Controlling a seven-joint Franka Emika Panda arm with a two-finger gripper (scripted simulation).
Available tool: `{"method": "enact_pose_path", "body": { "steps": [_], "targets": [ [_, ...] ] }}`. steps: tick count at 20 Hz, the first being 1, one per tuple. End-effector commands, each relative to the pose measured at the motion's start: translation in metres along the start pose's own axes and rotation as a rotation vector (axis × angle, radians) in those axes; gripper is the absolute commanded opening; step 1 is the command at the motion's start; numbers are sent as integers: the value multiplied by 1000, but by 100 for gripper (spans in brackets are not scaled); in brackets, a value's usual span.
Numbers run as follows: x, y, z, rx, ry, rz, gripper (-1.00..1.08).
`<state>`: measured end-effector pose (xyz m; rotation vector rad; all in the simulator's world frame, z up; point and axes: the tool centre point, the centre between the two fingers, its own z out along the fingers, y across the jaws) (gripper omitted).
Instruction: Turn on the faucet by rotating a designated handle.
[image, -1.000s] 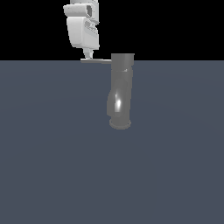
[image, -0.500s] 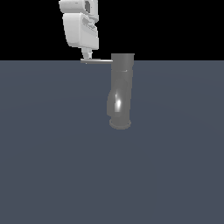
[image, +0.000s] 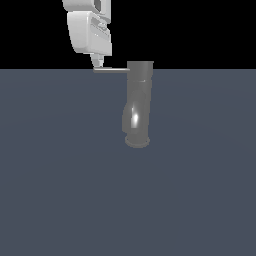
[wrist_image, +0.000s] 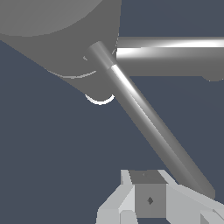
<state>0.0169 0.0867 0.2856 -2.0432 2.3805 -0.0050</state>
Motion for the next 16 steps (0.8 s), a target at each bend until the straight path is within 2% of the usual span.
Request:
{"method": "enact_pose_path", "body": {
  "steps": [1, 16],
  "targets": [
    [7, 5, 0, -1, 1, 3, -100],
    [46, 43, 0, -3, 1, 1, -100]
  ]
}}
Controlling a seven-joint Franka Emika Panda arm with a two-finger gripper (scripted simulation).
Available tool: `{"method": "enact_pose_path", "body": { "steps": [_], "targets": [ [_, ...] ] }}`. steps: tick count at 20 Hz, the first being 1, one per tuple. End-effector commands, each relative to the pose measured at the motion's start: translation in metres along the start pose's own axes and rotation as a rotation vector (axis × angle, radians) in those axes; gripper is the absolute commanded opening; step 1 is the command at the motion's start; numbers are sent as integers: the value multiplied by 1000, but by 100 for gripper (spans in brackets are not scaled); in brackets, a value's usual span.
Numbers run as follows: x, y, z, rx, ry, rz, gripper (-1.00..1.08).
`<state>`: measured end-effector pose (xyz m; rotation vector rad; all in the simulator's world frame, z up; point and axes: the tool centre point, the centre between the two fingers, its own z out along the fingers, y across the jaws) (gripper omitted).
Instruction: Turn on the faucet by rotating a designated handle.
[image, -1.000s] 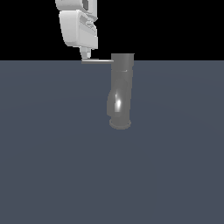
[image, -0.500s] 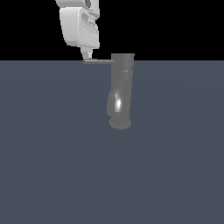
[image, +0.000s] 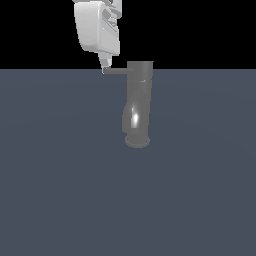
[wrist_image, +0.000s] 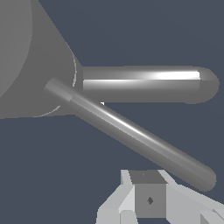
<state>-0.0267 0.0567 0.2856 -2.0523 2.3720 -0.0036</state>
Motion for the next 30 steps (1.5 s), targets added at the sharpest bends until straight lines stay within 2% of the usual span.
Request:
{"method": "enact_pose_path", "body": {
  "steps": [1, 11, 13, 30],
  "targets": [
    [12, 7, 0, -3, 2, 9, -100],
    [40, 34, 0, -4, 2, 7, -100],
    [33, 31, 0, -2, 2, -1, -100],
    [142, 26, -1, -5, 2, 6, -100]
  ]
}}
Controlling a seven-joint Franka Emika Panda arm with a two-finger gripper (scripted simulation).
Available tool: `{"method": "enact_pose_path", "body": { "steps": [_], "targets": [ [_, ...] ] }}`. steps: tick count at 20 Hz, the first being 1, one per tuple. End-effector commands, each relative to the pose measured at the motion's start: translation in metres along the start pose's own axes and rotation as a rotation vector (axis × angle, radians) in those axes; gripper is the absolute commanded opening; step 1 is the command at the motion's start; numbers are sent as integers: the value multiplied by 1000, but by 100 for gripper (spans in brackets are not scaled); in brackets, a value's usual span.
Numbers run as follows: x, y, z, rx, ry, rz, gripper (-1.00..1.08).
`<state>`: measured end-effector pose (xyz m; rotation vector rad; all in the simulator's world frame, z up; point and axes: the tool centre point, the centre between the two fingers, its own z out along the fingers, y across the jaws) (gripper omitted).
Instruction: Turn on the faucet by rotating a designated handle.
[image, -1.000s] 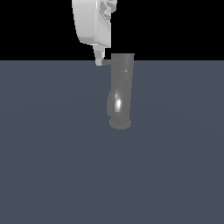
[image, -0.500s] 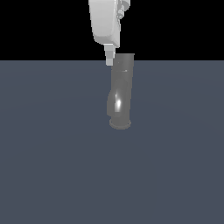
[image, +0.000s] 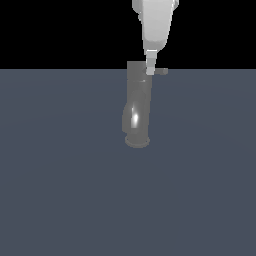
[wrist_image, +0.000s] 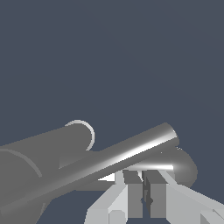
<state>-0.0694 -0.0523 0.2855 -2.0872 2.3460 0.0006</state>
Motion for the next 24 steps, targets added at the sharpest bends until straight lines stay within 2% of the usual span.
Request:
{"method": "enact_pose_path", "body": {
  "steps": [1, 2, 24],
  "targets": [
    [28, 0, 0, -1, 1, 34, -100],
    [5, 0, 0, 0, 0, 2, -100],
    [73, -58, 0, 0, 1, 25, -100]
  ]
}}
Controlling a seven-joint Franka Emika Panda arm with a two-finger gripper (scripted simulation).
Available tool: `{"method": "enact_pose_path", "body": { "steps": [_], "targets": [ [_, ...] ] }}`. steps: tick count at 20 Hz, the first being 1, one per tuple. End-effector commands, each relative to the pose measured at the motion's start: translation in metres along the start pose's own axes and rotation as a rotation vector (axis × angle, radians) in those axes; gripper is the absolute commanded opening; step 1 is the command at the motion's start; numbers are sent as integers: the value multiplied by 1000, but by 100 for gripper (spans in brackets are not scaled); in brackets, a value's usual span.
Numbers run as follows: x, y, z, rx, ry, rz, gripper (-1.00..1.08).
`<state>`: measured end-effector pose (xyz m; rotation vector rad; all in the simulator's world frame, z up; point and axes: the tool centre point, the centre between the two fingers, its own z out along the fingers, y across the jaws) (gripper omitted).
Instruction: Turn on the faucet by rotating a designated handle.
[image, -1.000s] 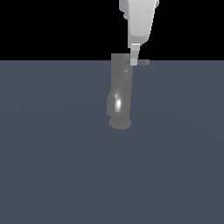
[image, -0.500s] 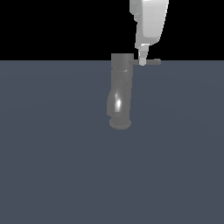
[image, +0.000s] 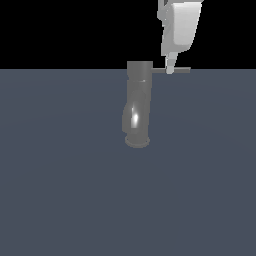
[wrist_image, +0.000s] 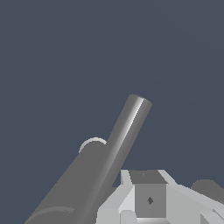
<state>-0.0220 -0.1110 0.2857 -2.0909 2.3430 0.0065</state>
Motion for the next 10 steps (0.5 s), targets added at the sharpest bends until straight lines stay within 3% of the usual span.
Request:
{"method": "enact_pose_path", "body": {
  "steps": [1, 10],
  "targets": [
    [23, -6, 0, 3, 4, 29, -100],
    [46, -24, 0, 2, 4, 37, -100]
  ]
}}
